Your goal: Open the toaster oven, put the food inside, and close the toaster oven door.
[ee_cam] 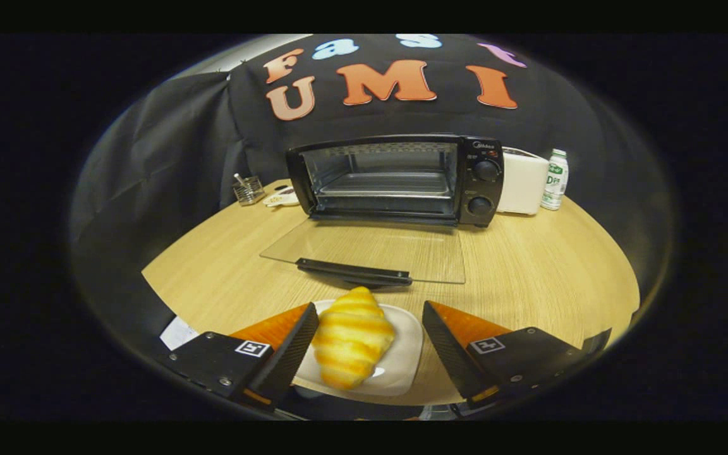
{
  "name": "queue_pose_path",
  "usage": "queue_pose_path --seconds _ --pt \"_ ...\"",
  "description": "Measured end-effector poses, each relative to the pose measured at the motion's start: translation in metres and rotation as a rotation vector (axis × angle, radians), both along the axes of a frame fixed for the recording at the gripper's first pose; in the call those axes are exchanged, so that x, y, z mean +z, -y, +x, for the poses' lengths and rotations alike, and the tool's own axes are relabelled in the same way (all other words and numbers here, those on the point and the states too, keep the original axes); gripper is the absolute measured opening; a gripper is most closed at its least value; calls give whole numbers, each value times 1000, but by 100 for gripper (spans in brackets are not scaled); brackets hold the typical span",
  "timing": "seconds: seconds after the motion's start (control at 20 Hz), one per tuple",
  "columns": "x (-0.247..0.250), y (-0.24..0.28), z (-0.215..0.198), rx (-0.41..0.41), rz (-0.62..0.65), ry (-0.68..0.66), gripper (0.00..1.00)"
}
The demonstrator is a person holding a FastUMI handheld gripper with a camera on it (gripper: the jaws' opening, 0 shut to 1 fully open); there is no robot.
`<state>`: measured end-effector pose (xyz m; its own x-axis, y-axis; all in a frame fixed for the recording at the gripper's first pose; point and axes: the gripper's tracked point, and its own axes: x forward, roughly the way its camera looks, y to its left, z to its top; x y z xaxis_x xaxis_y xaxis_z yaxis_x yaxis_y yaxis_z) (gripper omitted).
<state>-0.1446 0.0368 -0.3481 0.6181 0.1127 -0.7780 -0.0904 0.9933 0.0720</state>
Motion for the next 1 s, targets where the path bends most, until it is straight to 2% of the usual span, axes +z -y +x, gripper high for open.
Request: queue_pose_path --seconds 0.35,0.5,0.75,1.0 --pt "-39 -23 -26 31 -66 -105 99" --pt "-38 -19 -19 22 -75 -83 99" --pt "-32 -22 -21 -14 62 -95 81" --pt "8 -24 4 -68 267 18 79"
